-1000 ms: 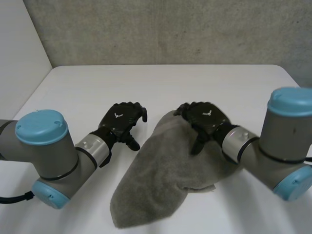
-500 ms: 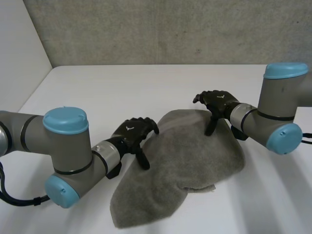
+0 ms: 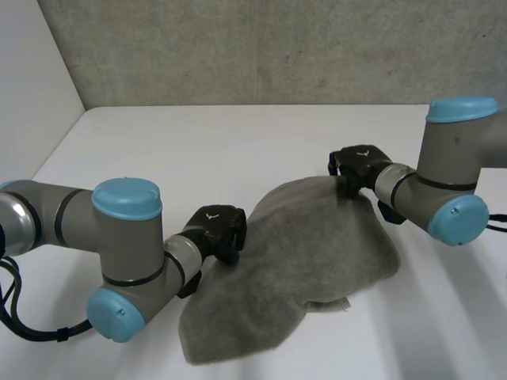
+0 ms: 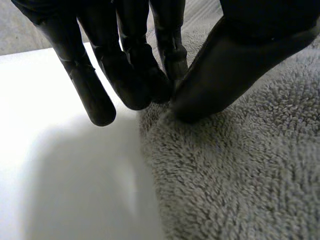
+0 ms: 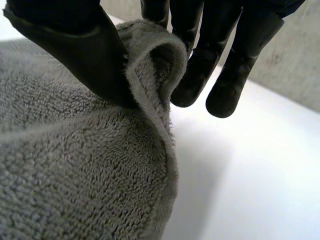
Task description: Fold the towel.
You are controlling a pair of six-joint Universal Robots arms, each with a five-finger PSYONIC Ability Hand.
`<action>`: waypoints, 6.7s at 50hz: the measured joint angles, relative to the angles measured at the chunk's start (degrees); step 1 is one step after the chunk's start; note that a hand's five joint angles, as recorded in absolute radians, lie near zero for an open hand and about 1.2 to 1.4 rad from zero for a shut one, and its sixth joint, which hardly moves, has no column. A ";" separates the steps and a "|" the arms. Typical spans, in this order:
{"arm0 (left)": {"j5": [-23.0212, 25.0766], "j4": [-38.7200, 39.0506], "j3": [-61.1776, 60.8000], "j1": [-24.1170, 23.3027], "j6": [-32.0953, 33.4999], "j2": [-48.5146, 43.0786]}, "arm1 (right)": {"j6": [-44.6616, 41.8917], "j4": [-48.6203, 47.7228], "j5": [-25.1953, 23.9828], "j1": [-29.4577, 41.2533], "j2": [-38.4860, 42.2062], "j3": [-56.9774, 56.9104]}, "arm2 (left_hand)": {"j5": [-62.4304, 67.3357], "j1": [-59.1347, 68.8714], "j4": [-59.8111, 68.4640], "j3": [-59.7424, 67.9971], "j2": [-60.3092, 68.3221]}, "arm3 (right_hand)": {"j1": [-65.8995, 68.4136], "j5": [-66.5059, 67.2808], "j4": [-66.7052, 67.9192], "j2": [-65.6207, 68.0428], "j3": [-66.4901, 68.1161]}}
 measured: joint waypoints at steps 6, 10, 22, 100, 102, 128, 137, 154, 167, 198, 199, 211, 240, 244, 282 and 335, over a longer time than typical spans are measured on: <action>0.18 -0.25 1.53 -0.10 -0.27 0.55 | 0.12 -2.06 -0.65 0.37 -6.94 5.05 | 1.33 0.78 1.65 1.33 1.43 | 0.01 0.00 0.03 0.00 0.70; 0.24 -0.50 2.31 -0.02 -0.69 2.32 | 0.31 -2.85 -1.00 0.56 -11.74 7.41 | 1.52 0.78 1.66 1.33 1.46 | 0.28 0.00 0.03 0.01 1.01; 0.34 -0.64 2.94 0.93 -2.04 10.50 | 6.18 -3.41 -2.02 0.56 -25.19 5.77 | 1.52 0.78 1.68 1.34 1.46 | 0.34 0.00 0.03 0.29 1.29; 1.39 -0.80 8.12 -18.72 -7.55 7.30 | -11.80 -1.87 14.04 -0.46 -17.51 13.32 | -56.71 -54.90 -56.97 -56.87 -56.90 | -60.12 -61.53 -61.98 -60.58 -60.85; 1.41 -0.80 7.50 -17.56 -7.55 8.85 | -11.75 -3.17 13.89 -0.44 -19.60 14.62 | -58.22 -56.48 -58.36 -58.49 -58.53 | -60.13 -61.54 -61.98 -60.58 -60.86; 3.20 -0.59 -2.36 9.51 0.30 15.15 | -18.02 1.46 3.66 15.29 -29.68 23.94 | -59.41 -57.97 -60.12 -60.04 -60.17 | -55.65 -56.40 -58.47 -56.65 -57.18; 11.83 -0.97 -0.60 11.43 9.01 7.12 | -22.13 -6.00 4.40 23.91 -21.82 26.08 | -58.99 -57.69 -59.80 -59.85 -59.74 | -52.58 -52.58 -54.65 -53.98 -53.83; 12.65 -0.83 0.63 10.81 9.47 1.22 | -26.57 -13.13 10.82 26.94 -9.13 23.85 | -48.22 -46.40 -48.86 -48.88 -48.57 | -46.38 -47.06 -48.86 -47.10 -47.46; 12.78 -0.87 0.93 7.38 9.38 -0.49 | -28.33 -16.85 13.05 26.78 -7.92 23.91 | -29.17 -27.78 -29.76 -29.78 -29.75 | -12.10 -14.40 -15.12 -12.88 -14.36; 8.76 -5.71 2.48 4.68 9.30 1.79 | -31.50 -2.42 12.22 13.63 -28.72 38.97 | 0.99 0.79 1.67 1.30 0.89 | 1.13 0.60 0.05 0.06 0.69; 8.74 -6.28 2.51 4.68 9.32 2.19 | -31.72 -1.67 12.15 13.60 -28.81 38.88 | 0.99 0.79 1.67 1.30 0.90 | 1.13 0.60 0.05 0.06 0.70; 2.25 -12.29 21.90 5.75 6.80 7.45 | -24.06 -17.58 11.24 11.10 -32.75 22.17 | 1.00 0.79 1.69 1.32 0.99 | 1.48 0.60 0.05 0.39 1.36; 7.44 -9.15 -7.72 16.80 -6.89 20.47 | -20.50 -9.22 -21.96 -5.97 -35.18 33.84 | 1.02 0.79 1.70 1.46 1.09 | 1.64 0.60 0.05 0.83 1.79; 8.59 -8.86 -14.94 16.28 -3.18 21.58 | -23.77 -9.06 -21.44 -7.41 -35.06 36.87 | 1.02 0.79 1.70 1.46 1.09 | 1.64 0.60 0.05 0.83 1.79; 8.96 -28.78 6.36 19.37 -1.51 42.41 | -12.37 16.25 -10.09 -8.60 -48.99 15.55 | 1.02 0.79 1.71 1.47 1.10 | 1.64 0.60 0.05 0.83 1.90; 1.95 -11.62 37.44 18.03 -10.89 6.65 | -9.95 11.38 -1.49 1.49 -11.90 -17.93 | 1.03 0.79 1.72 1.55 1.28 | 1.65 0.61 0.05 1.30 2.03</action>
